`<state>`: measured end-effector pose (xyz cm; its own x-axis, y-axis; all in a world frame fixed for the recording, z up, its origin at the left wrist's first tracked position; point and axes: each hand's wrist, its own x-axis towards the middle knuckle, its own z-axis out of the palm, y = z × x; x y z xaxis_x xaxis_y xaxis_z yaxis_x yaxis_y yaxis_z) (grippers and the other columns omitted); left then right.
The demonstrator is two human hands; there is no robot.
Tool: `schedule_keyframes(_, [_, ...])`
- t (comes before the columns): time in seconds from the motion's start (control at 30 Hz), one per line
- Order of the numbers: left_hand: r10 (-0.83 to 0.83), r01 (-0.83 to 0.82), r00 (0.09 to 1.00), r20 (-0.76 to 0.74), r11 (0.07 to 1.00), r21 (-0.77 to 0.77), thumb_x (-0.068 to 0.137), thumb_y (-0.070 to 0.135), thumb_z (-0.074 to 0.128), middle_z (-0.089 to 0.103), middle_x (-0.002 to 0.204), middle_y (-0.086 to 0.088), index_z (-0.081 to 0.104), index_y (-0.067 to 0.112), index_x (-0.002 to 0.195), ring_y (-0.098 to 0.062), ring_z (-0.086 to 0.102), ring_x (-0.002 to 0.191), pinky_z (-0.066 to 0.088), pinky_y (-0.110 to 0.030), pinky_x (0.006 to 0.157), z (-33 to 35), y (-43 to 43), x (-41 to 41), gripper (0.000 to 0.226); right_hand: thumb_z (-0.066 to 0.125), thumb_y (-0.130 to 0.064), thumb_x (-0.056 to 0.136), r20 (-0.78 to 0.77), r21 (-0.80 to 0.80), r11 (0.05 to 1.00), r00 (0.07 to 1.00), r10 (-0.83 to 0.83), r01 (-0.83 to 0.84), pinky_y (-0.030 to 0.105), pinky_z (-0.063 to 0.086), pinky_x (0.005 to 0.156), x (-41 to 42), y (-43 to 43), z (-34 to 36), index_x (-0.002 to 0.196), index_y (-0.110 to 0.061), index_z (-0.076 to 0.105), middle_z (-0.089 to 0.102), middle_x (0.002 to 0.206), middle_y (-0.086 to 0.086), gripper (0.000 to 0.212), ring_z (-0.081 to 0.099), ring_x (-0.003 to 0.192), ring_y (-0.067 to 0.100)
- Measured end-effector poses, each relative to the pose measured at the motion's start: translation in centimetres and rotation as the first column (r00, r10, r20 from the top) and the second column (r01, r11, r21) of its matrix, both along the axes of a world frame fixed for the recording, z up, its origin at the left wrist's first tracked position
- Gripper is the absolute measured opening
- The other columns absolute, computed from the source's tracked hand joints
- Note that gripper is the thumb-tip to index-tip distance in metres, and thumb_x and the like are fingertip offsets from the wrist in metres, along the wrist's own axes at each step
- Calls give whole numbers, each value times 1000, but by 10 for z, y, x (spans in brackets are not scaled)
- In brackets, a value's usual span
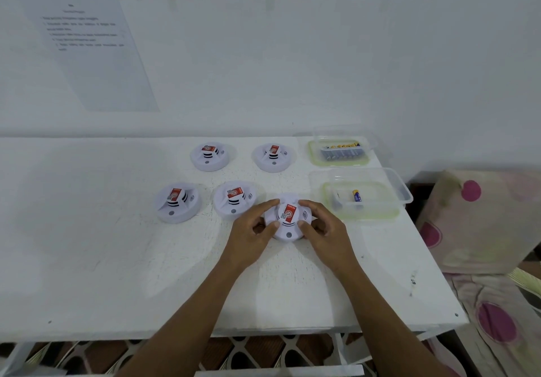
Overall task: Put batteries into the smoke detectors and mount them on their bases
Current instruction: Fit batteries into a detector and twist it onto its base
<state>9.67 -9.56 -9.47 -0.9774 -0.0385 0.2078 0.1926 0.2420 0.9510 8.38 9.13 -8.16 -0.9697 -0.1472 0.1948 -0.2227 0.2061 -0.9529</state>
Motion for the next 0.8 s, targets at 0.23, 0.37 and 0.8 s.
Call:
schedule_keyframes(0.23, [-4, 4, 1000, -12, 1000, 16, 91, 10, 66, 65, 126, 3, 58, 21, 129, -7, 63, 113, 53, -18, 86, 2, 1, 1, 41, 63, -7, 91, -8, -7, 1000, 1000, 5, -5, 24, 57, 79, 1, 0, 1, 121, -27, 61, 68, 114, -15, 36, 67, 100, 4])
schedule_keyframes(0.37, [-2, 2, 1000, -9, 1000, 10, 91, 10, 66, 65, 126, 4, 58, 21, 130, -6, 63, 112, 53, -18, 86, 2, 1, 0, 41, 63, -7, 91, -15, 7, 1000, 1000, -2, 2, 26, 58, 78, 0, 0, 1, 120, -30, 61, 69, 113, -15, 37, 68, 98, 5])
schedule_keyframes(0.8, [5, -5, 1000, -17, 1000, 5, 90, 10, 66, 64, 125, 5, 57, 24, 126, -1, 62, 111, 52, -14, 84, 2, 1, 1, 40, 64, -7, 91, -13, 14, 1000, 1000, -9, 9, 28, 58, 78, -1, 0, -2, 123, -25, 62, 69, 113, -12, 36, 68, 97, 6])
